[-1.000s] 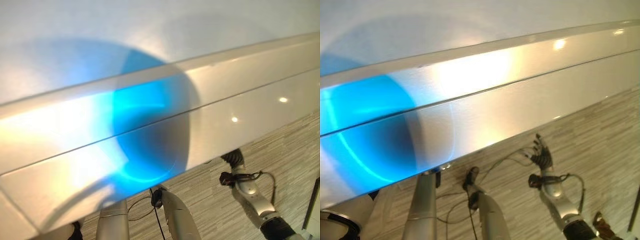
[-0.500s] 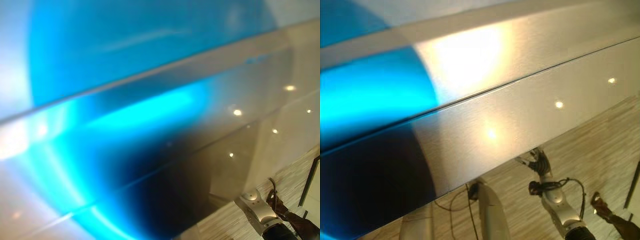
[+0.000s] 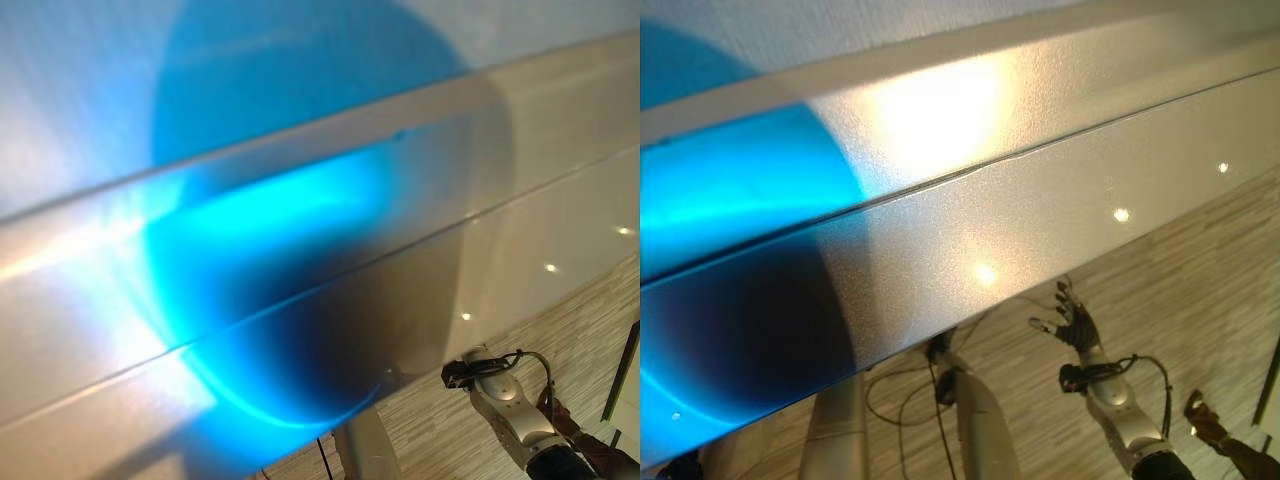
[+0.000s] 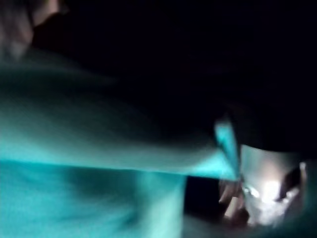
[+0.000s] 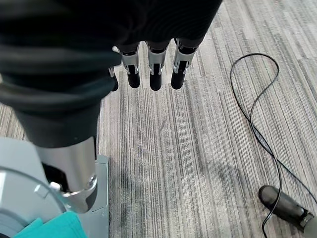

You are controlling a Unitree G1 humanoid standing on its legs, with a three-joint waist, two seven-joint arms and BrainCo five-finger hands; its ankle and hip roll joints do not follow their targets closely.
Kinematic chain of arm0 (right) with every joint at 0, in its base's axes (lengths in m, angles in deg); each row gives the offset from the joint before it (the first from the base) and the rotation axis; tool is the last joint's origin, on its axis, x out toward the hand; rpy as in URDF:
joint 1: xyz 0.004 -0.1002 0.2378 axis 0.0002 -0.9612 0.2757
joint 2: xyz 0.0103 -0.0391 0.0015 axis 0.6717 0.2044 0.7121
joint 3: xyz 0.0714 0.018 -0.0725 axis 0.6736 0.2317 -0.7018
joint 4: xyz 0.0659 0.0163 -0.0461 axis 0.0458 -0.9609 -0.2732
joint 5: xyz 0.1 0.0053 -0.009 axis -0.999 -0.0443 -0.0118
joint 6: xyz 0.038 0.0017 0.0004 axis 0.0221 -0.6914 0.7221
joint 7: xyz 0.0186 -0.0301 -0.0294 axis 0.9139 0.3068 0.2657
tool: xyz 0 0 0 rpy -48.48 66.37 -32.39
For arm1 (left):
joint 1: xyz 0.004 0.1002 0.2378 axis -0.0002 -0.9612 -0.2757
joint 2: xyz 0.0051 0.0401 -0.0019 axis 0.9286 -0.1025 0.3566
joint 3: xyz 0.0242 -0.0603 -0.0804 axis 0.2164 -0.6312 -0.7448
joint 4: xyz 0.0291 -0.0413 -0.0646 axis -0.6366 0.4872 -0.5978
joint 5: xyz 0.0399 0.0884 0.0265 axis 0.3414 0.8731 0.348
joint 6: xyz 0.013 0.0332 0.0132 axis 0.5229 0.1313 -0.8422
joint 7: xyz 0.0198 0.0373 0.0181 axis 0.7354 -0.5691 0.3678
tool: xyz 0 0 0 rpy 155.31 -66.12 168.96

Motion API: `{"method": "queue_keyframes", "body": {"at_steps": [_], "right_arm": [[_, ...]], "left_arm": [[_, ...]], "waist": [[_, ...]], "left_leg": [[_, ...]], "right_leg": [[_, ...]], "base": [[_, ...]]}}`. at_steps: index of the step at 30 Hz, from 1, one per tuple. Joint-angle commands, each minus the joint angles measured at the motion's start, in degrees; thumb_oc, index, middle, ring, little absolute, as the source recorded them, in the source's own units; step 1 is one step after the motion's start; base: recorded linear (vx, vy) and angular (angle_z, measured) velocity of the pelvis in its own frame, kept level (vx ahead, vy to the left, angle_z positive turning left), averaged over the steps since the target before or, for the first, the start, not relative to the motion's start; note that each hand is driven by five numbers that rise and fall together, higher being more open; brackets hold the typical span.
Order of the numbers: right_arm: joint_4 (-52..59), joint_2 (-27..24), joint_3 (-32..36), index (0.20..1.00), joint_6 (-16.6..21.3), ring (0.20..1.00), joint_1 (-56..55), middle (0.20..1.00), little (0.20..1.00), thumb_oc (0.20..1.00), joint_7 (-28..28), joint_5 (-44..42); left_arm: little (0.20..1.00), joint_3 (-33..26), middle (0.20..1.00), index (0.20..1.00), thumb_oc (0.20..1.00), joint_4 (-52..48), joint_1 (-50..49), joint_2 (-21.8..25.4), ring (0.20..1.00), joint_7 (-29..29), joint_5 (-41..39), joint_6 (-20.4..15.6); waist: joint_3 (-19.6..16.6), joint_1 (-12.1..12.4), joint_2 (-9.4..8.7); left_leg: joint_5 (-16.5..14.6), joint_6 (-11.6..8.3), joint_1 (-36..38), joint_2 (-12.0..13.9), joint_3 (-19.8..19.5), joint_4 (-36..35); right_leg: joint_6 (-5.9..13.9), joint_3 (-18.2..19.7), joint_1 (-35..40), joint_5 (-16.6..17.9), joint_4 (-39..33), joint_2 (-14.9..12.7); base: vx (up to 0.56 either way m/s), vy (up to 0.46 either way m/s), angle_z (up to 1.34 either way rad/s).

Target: Grab the laundry basket,head to the washer,open it,put in the laundry and shut it.

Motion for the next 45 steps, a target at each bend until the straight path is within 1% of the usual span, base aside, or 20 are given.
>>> {"method": "queue_keyframes", "body": {"at_steps": [1,3,6,8,11,18,20,21,23,25,28,30,31,32,33,36,37,39,41,45], "right_arm": [[-0.76,-1.35,2.85,1.000,4.55,1.000,4.65,1.000,1.000,1.000,-1.24,1.58],[-0.63,-2.14,2.58,1.000,5.04,1.000,5.57,1.000,1.000,1.000,-1.55,1.88],[-0.37,-3.23,2.11,1.000,5.46,1.000,6.30,1.000,1.000,1.000,-1.94,2.54],[0.52,-3.90,2.21,1.000,5.35,1.000,6.12,1.000,1.000,1.000,-1.94,2.98],[0.00,-4.50,2.64,1.000,4.70,1.000,4.72,1.000,1.000,1.000,-1.83,4.18],[0.01,-4.96,2.34,1.000,4.28,1.000,2.86,1.000,1.000,1.000,-0.57,4.49],[-0.81,-4.51,2.03,1.000,4.14,1.000,2.83,1.000,1.000,1.000,-0.31,4.23],[-1.02,-3.67,1.82,1.000,3.37,1.000,2.48,1.000,1.000,1.000,0.04,3.98],[-1.01,-3.71,1.83,1.000,3.37,1.000,2.43,1.000,1.000,1.000,0.05,3.98],[-1.90,-3.14,1.70,1.000,2.58,1.000,2.05,1.000,1.000,1.000,0.61,3.65],[-3.21,-2.53,1.32,1.000,1.87,1.000,1.56,1.000,1.000,1.000,1.68,3.35],[-3.82,-1.80,0.69,1.000,2.23,1.000,1.82,1.000,1.000,1.000,1.96,3.05],[-4.52,-0.94,0.28,1.000,2.49,1.000,2.02,1.000,1.000,1.000,1.88,3.02],[-4.64,-0.99,0.23,1.000,2.58,1.000,2.00,1.000,1.000,1.000,1.88,3.04],[-5.91,0.84,-0.23,1.000,2.91,1.000,2.16,1.000,1.000,1.000,1.91,2.79],[-7.55,3.56,-1.01,1.000,3.21,1.000,2.32,1.000,1.000,1.000,2.22,2.56],[-7.93,4.02,-1.28,1.000,3.37,1.000,2.19,1.000,1.000,1.000,2.14,2.90],[-8.27,4.54,-1.71,1.000,3.48,1.000,2.36,1.000,1.000,1.000,2.21,3.15],[-7.77,4.51,-1.46,1.000,3.42,1.000,1.71,1.000,1.000,1.000,2.19,4.03],[-8.49,6.17,-0.34,1.000,2.84,1.000,0.83,1.000,1.000,1.000,2.23,5.07]], "left_arm": [[1.000,6.33,1.000,1.000,1.000,8.15,45.42,10.66,1.000,-7.21,23.68,7.79],[1.000,12.45,1.000,1.000,1.000,10.00,47.22,10.52,1.000,-7.27,33.59,12.20],[1.000,14.90,1.000,1.000,1.000,11.05,48.30,9.17,1.000,-7.69,39.80,15.59],[1.000,14.48,1.000,1.000,1.000,11.69,48.43,8.76,1.000,-7.30,39.67,15.70],[1.000,11.42,1.000,1.000,1.000,11.59,49.24,7.20,1.000,-7.35,36.14,14.04],[1.000,9.65,1.000,1.000,1.000,11.99,49.21,5.93,1.000,-7.84,33.48,13.13],[1.000,8.37,1.000,1.000,1.000,12.93,48.69,5.92,1.000,-7.26,31.81,12.57],[1.000,4.80,1.000,1.000,1.000,14.35,47.59,6.11,1.000,-5.32,26.21,10.78],[1.000,4.79,1.000,1.000,1.000,14.40,47.58,6.10,1.000,-5.30,26.17,10.71],[1.000,3.11,1.000,1.000,1.000,16.01,46.44,6.55,1.000,-3.00,23.30,10.02],[1.000,5.52,1.000,1.000,1.000,15.48,46.27,7.25,1.000,-1.84,27.04,11.12],[1.000,5.35,1.000,1.000,1.000,12.22,45.16,8.05,1.000,-3.26,28.84,11.27],[1.000,3.64,1.000,1.000,1.000,8.92,43.77,8.44,1.000,-4.83,29.05,10.87],[1.000,3.42,1.000,1.000,1.000,8.60,43.52,8.59,1.000,-4.88,29.15,11.04],[1.000,-0.03,1.000,1.000,1.000,-0.37,40.53,10.33,1.000,-8.33,30.84,10.86],[1.000,-7.67,1.000,1.000,1.000,-18.32,32.01,16.26,1.000,-11.58,36.00,12.09],[1.000,-10.34,1.000,1.000,1.000,-23.18,28.59,18.63,1.000,-12.30,39.06,13.63],[1.000,-12.42,1.000,1.000,1.000,-25.91,25.88,20.20,1.000,-13.13,41.55,14.86],[1.000,-16.55,1.000,1.000,1.000,-32.57,20.74,25.12,1.000,-13.73,46.48,17.16],[1.000,-24.81,1.000,1.000,1.000,-40.34,12.17,29.07,1.000,-13.26,48.95,17.73]], "waist": [[0.54,-1.96,0.50],[0.15,-2.17,0.51],[-0.23,-2.37,0.35],[-0.29,-2.45,0.36],[-0.74,-2.62,0.48],[-1.46,-2.99,0.54],[-1.53,-3.02,0.61],[-1.69,-2.97,0.51],[-1.72,-2.96,0.54],[-1.92,-2.63,0.59],[-1.86,-1.59,0.94],[-1.37,-0.70,1.11],[-1.00,0.09,1.21],[-0.98,0.11,1.29],[-0.23,1.45,1.33],[0.93,3.37,1.17],[0.99,3.66,1.35],[1.22,4.00,1.30],[1.57,4.91,1.46],[1.70,6.02,1.82]], "left_leg": [[-14.50,1.45,5.36,-1.33,3.33,1.89],[-14.34,1.45,5.90,-0.96,3.29,1.58],[-14.13,1.40,6.98,-0.72,3.29,0.97],[-14.04,1.35,7.13,-0.64,3.36,0.80],[-13.83,1.30,7.50,-0.63,3.37,0.21],[-13.76,1.44,7.40,-1.07,3.33,0.15],[-13.77,1.43,7.40,-1.04,3.43,0.14],[-13.65,1.42,7.36,-1.18,3.53,0.18],[-13.65,1.43,7.36,-1.18,3.53,0.17],[-13.55,1.43,7.52,-1.42,3.64,0.18],[-13.29,1.32,8.17,-1.74,3.67,0.08],[-13.12,1.20,8.55,-1.78,3.45,0.06],[-12.94,1.08,8.82,-1.87,3.37,0.01],[-12.92,1.06,8.91,-1.86,3.35,-0.02],[-12.69,0.89,9.45,-2.01,3.02,-0.21],[-12.29,0.46,10.71,-2.00,2.48,-0.69],[-12.08,0.29,11.38,-1.87,2.28,-1.03],[-11.86,0.10,11.99,-1.76,2.14,-1.22],[-11.10,-0.50,13.47,-1.28,1.69,-1.85],[-10.45,-0.89,15.19,-1.22,1.04,-2.54]], "right_leg": [[1.30,4.58,12.57,18.36,-7.39,1.26],[1.48,4.89,12.93,18.86,-7.51,1.31],[1.85,5.28,13.73,19.78,-7.96,1.11],[1.86,5.30,13.78,19.81,-7.98,1.05],[1.80,5.23,14.07,19.52,-8.43,1.07],[2.05,5.40,14.83,20.88,-9.55,1.09],[2.02,5.35,14.95,20.81,-9.66,1.02],[1.99,5.45,15.27,20.78,-9.81,1.09],[1.99,5.44,15.27,20.78,-9.82,1.09],[1.91,5.30,15.46,20.57,-9.86,1.07],[1.72,5.05,16.07,19.83,-9.65,1.07],[1.34,4.75,16.43,18.85,-9.41,1.14],[1.15,4.45,16.56,18.15,-9.19,1.17],[1.12,4.44,16.62,18.10,-9.14,1.18],[0.59,3.89,16.96,16.53,-8.96,1.38],[-0.24,3.23,17.70,14.24,-8.52,1.84],[-0.61,3.03,17.90,13.54,-8.28,1.93],[-0.89,2.98,18.12,12.79,-7.92,2.08],[-2.02,2.55,18.52,10.25,-7.12,2.46],[-2.80,1.93,19.30,8.62,-6.59,2.87]], "base": [[-0.04,-0.033,-0.01],[-0.04,-0.017,0.01],[-0.02,-0.002,0.00],[0.00,0.000,0.00],[0.00,0.000,0.00],[0.00,-0.004,0.00],[0.00,0.000,0.00],[0.00,0.000,0.00],[0.00,0.000,0.00],[0.00,-0.020,0.00],[-0.01,-0.037,0.00],[-0.01,-0.055,0.02],[-0.01,-0.049,0.00],[-0.01,-0.062,0.01],[-0.01,-0.059,0.03],[-0.02,-0.062,0.11],[-0.02,-0.043,0.04],[-0.01,-0.039,0.03],[-0.01,-0.053,0.08],[-0.02,-0.043,0.04]]}}
